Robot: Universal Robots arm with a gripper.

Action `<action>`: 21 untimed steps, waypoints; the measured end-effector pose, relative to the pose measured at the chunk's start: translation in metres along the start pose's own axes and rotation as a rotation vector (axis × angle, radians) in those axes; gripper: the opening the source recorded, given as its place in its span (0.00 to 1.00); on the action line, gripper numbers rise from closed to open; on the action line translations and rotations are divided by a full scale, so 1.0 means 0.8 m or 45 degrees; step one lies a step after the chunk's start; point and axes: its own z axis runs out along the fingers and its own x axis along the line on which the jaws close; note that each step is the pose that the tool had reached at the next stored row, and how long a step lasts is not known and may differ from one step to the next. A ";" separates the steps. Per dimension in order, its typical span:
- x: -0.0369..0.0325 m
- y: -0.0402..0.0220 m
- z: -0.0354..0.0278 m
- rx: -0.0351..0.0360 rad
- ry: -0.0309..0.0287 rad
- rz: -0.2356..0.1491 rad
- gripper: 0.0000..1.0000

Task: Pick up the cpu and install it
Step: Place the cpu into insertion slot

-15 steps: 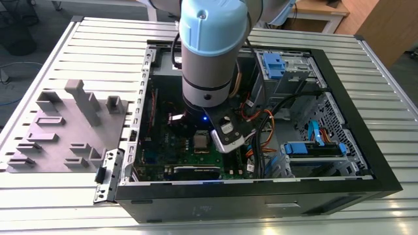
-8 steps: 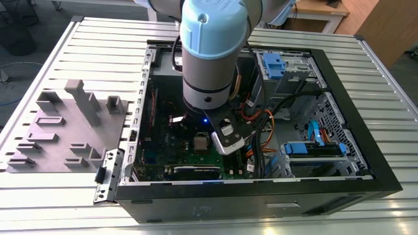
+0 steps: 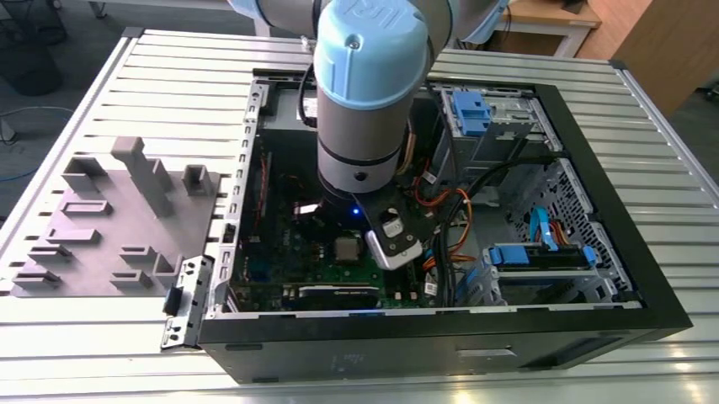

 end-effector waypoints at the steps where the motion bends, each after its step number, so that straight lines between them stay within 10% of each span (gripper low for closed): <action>1: -0.0003 0.0000 0.0006 0.0000 0.0000 0.000 0.47; 21: -0.0019 0.0049 0.0080 -0.0025 0.0001 -0.011 0.47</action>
